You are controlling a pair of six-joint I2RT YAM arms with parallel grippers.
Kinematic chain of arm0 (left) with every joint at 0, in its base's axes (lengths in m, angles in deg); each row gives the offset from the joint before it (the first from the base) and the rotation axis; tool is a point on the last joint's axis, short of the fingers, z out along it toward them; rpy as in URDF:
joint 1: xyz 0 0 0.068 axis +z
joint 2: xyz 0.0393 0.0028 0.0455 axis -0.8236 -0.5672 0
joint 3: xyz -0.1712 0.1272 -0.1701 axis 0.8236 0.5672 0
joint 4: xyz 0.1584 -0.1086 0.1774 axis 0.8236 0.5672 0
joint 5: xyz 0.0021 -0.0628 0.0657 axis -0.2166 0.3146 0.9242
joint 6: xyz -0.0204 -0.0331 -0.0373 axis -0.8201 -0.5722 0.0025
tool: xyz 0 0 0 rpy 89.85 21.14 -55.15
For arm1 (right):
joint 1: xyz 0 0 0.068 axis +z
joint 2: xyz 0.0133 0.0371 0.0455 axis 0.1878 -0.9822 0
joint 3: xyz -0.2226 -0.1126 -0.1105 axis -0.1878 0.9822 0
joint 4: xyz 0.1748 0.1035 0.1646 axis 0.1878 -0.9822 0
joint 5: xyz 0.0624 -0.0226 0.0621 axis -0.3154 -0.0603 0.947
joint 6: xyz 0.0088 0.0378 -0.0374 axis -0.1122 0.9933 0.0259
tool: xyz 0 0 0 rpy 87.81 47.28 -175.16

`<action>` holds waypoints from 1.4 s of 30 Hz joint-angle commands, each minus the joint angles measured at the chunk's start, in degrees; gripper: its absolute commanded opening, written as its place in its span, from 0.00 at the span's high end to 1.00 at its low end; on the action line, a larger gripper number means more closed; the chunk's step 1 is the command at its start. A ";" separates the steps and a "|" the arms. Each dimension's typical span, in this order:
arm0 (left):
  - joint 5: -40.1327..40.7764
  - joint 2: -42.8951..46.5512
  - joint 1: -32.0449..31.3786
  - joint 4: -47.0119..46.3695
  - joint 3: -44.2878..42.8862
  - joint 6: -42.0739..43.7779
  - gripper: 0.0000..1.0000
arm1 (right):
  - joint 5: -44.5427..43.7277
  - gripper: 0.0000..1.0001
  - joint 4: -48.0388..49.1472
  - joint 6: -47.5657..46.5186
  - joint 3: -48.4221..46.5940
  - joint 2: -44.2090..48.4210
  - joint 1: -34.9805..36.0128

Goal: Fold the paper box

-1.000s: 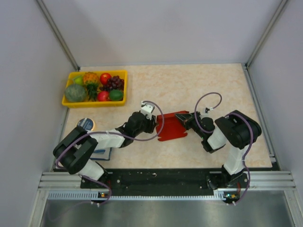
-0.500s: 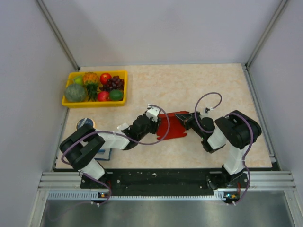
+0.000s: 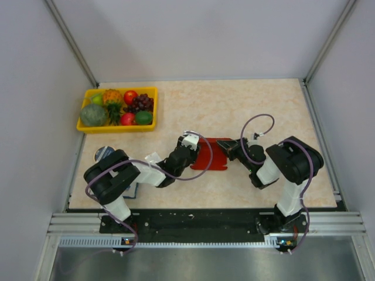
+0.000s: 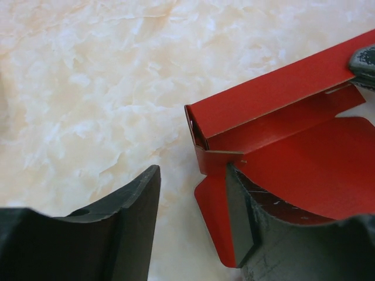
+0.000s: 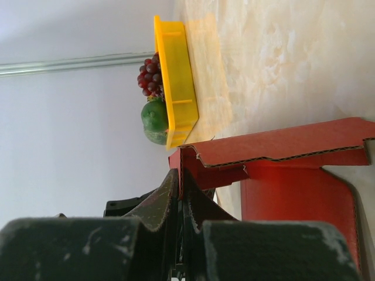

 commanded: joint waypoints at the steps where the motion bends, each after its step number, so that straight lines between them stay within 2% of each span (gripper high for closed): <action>1: 5.87 -1.64 -0.29 -7.99 -2.09 0.60 0.44 | 1.45 1.00 0.04 -1.55 -0.72 -0.28 0.40; 7: 2.80 -4.18 -0.21 -10.63 -2.62 1.31 0.32 | 1.71 1.00 -3.47 -2.25 -1.33 1.30 0.31; 15: 1.66 -5.68 0.14 -10.90 -3.41 2.80 0.39 | 3.12 1.00 -7.78 -2.34 -3.18 1.65 0.22; 23: -3.00 -6.74 2.43 -12.49 -3.94 2.80 0.35 | 4.79 1.00 -11.30 -2.51 -5.20 2.00 0.13; 25: -4.75 -6.82 3.56 -12.66 -4.03 2.01 0.44 | 5.14 1.00 -12.00 -2.51 -5.64 2.00 -0.13; 27: -5.20 -7.00 4.01 -12.66 -4.38 2.01 0.60 | 5.66 1.00 -12.35 -2.78 -5.90 2.00 -0.13; 30: -5.81 -7.09 4.01 -12.40 -4.47 2.45 0.64 | 6.02 1.00 -12.53 -2.86 -6.34 1.92 -0.39; 32: -9.14 -5.95 4.01 -11.00 -3.94 2.19 0.56 | 6.54 1.00 -12.53 -2.95 -6.52 1.74 -0.74; 34: -13.35 -1.41 4.10 -8.98 -1.93 0.52 0.37 | 6.81 1.00 -12.44 -3.21 -6.26 1.65 -1.27; 37: -16.97 7.28 4.19 -3.45 1.85 -4.39 0.29 | 7.60 1.00 -12.36 -3.39 -5.99 1.57 -2.59; 40: -17.60 15.92 4.36 3.85 4.40 -7.04 0.28 | 8.48 1.00 -12.53 -3.65 -6.43 1.39 -3.03; 42: -16.19 22.23 5.32 8.66 6.51 -9.83 0.31 | 8.92 1.00 -12.01 -3.39 -6.43 0.86 -3.12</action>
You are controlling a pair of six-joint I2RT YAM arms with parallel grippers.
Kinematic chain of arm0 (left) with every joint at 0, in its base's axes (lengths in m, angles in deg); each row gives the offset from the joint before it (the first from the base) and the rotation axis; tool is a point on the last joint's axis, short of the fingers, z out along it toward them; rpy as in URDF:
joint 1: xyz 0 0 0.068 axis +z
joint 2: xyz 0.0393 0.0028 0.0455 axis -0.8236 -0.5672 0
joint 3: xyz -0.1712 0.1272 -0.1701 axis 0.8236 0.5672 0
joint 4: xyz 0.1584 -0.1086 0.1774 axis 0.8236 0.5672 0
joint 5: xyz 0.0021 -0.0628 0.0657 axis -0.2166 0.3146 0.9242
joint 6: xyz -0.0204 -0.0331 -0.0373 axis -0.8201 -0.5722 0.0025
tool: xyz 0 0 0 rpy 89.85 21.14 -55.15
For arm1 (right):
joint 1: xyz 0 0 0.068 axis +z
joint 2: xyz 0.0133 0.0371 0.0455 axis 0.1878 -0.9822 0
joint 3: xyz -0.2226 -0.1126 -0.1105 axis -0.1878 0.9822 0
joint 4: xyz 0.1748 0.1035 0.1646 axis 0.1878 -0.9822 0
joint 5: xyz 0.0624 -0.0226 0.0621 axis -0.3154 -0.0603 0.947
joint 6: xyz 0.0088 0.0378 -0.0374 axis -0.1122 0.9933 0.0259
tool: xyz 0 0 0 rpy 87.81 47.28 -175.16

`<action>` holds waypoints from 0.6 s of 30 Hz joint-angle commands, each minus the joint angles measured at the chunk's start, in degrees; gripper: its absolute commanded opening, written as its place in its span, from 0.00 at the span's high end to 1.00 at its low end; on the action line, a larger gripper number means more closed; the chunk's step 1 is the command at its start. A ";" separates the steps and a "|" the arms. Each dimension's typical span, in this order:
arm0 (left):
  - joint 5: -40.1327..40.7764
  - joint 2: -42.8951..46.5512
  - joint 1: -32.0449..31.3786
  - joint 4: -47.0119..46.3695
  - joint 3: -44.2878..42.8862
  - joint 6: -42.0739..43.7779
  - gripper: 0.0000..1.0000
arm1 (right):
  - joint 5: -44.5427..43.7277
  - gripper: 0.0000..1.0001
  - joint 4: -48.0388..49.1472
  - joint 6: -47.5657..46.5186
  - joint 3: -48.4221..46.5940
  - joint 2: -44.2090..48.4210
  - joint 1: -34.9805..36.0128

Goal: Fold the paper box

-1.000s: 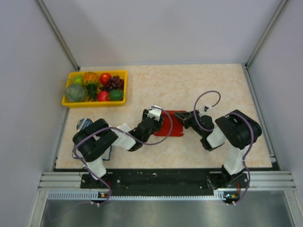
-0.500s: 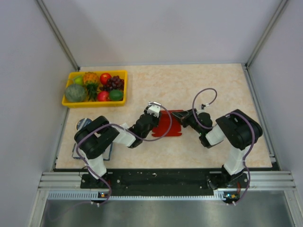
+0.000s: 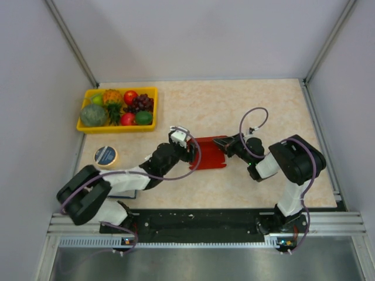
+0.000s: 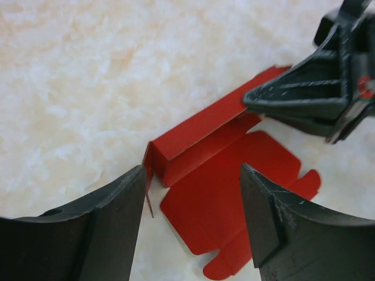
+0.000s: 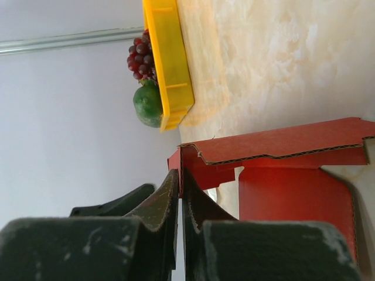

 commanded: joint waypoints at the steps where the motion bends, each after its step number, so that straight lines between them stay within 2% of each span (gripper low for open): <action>1: -1.96 13.51 2.79 8.41 3.78 -7.29 0.32 | 1.14 1.00 -1.97 -2.12 -0.44 -0.34 -0.82; 3: -1.79 18.16 4.38 9.73 5.63 -9.14 0.37 | 1.49 1.00 -1.71 -2.04 -0.70 -0.87 -0.91; 5: 1.63 18.90 6.23 15.43 4.94 -10.37 0.45 | 1.75 1.00 -1.27 -1.69 -0.88 -1.31 -0.82; 6: 2.86 17.50 6.93 17.19 3.28 -10.29 0.48 | 1.75 1.00 -1.18 -1.68 -0.97 -1.31 -0.82; 8: 2.17 14.69 8.25 20.80 1.34 -8.98 0.47 | 1.93 1.00 -1.44 -1.77 -1.14 -1.40 -0.91; 12: 0.77 3.11 8.34 26.87 -6.99 -6.78 0.48 | 2.02 1.00 -1.88 -2.04 -1.49 -1.22 -0.91; 13: 0.59 1.77 8.34 27.05 -7.71 -6.78 0.50 | 2.10 1.00 -1.97 -2.04 -1.58 -1.31 -0.82; 18: -1.95 -2.45 8.25 15.91 -6.14 -2.66 0.52 | 2.28 1.00 -2.58 -2.12 -1.93 -1.13 -0.82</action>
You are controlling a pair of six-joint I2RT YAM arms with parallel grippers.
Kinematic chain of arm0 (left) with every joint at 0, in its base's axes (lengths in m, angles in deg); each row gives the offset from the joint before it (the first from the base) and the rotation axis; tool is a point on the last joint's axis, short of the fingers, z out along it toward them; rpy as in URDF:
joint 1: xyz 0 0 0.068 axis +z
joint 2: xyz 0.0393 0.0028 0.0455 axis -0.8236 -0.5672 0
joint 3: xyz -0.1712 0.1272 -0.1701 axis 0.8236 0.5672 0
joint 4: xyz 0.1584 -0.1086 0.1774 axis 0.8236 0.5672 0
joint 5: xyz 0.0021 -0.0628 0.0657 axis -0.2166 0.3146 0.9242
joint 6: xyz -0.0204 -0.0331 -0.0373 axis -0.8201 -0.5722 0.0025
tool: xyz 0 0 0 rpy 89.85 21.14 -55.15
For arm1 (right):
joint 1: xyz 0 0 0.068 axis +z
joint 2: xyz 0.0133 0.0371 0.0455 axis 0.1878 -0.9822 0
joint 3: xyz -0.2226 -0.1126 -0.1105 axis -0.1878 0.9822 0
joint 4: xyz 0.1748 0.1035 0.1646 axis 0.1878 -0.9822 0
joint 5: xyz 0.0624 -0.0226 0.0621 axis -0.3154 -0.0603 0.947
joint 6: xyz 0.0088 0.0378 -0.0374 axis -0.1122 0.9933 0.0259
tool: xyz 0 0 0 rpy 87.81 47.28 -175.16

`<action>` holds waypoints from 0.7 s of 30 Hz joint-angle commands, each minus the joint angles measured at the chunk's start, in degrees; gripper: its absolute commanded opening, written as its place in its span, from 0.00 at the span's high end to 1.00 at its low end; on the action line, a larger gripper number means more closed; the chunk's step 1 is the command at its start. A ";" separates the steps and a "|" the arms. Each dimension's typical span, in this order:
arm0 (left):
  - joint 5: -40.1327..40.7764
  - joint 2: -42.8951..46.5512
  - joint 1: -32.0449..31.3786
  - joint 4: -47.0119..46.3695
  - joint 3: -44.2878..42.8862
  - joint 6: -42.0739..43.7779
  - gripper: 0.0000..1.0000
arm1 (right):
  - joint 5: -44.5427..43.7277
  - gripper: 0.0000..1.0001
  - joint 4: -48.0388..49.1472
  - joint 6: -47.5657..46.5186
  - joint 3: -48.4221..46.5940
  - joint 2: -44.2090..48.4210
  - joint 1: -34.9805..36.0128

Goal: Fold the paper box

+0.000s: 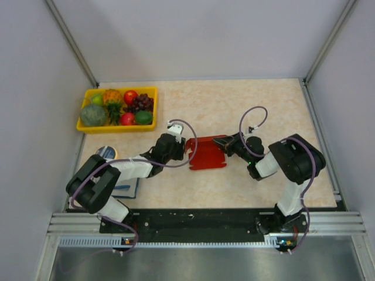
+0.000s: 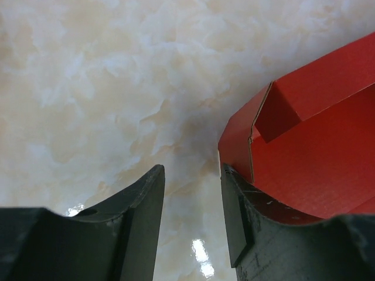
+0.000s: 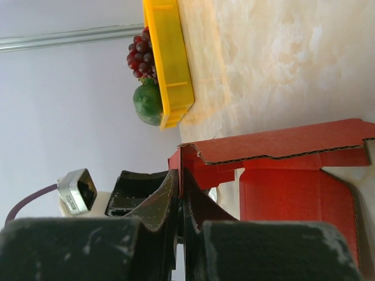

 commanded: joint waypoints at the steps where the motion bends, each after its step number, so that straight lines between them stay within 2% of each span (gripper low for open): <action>1: -3.05 -1.96 -0.05 -8.84 -0.22 4.17 0.52 | 0.90 1.00 -2.34 -2.12 -1.19 -0.72 -0.36; 4: -6.92 -3.19 -0.32 -15.71 1.28 6.02 0.49 | 0.99 1.00 -2.35 -2.21 -1.10 -0.72 -0.28; 12: -7.45 -7.49 -1.28 -19.67 -1.36 8.22 0.45 | 1.26 1.00 -2.26 -2.12 -1.28 -0.63 -0.36; 17: -5.61 -7.67 -1.72 -24.76 0.75 8.40 0.44 | 1.61 1.00 -2.17 -2.48 -1.28 -0.81 -0.28; 21: -7.36 -7.93 -1.99 -30.82 2.51 9.10 0.44 | 1.61 1.00 -1.47 -2.13 -1.19 -1.42 -0.19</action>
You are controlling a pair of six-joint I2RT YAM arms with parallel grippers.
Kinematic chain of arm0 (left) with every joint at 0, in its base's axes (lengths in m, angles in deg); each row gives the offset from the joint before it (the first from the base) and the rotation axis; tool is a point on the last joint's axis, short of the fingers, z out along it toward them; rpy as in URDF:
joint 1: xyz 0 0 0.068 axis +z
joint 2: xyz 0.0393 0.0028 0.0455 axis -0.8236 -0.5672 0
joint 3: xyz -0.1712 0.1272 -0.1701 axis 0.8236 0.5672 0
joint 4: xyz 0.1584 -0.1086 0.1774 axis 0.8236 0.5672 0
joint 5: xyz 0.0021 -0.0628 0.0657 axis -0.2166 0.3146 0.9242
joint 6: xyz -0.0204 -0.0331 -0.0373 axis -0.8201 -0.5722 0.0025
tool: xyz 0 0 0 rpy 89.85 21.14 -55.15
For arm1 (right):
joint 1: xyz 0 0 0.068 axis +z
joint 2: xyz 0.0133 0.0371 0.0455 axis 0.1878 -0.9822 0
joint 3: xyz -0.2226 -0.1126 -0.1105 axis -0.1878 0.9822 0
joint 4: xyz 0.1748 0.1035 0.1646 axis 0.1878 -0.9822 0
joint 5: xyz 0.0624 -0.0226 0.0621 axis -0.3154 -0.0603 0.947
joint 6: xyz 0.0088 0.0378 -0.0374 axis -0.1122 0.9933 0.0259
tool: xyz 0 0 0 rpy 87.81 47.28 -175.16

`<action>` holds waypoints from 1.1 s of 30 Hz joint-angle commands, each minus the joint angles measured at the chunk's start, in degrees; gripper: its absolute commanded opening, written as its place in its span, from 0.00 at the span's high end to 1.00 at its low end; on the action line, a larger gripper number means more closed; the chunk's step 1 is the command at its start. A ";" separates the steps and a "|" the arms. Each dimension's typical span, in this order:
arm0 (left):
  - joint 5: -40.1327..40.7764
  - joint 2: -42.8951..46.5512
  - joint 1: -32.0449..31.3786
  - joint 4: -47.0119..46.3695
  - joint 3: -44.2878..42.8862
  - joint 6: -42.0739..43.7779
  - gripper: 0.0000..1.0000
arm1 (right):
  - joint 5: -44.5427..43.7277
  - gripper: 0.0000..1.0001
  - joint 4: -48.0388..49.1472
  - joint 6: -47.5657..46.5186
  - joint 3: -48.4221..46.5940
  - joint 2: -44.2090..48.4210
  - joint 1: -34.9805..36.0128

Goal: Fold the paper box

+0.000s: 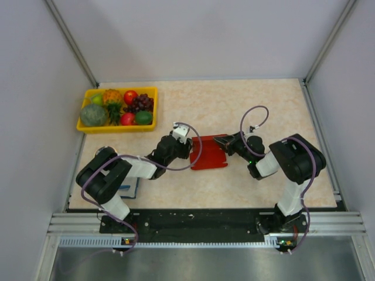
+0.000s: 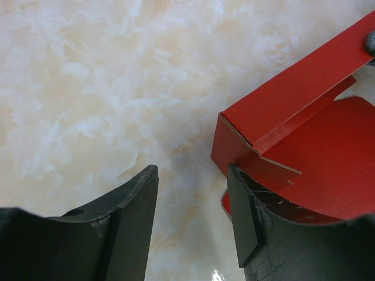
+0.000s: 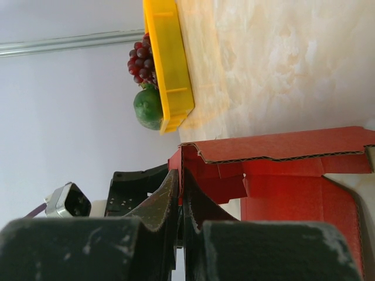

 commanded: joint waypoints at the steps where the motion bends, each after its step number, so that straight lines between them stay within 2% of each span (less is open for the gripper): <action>1: -3.27 -0.26 -0.96 -13.02 1.05 0.90 0.44 | 1.63 1.00 -0.92 -1.84 -0.75 -1.40 0.01; 4: -4.50 -1.58 -1.05 -15.48 0.87 1.78 0.46 | 1.63 1.00 -1.01 -1.75 -0.84 -1.40 0.01; 6: -8.45 -1.85 -0.96 -16.71 1.13 2.40 0.46 | 1.63 1.00 -1.27 -1.84 -0.84 -1.22 0.09; 12: -12.76 -0.97 -1.13 -14.80 1.75 3.54 0.46 | 1.63 1.00 -1.53 -2.02 -1.02 -1.22 0.01; 33: -18.39 -0.44 -1.57 -14.87 2.63 1.87 0.46 | 1.63 1.00 -0.57 -1.14 -0.93 -1.66 0.36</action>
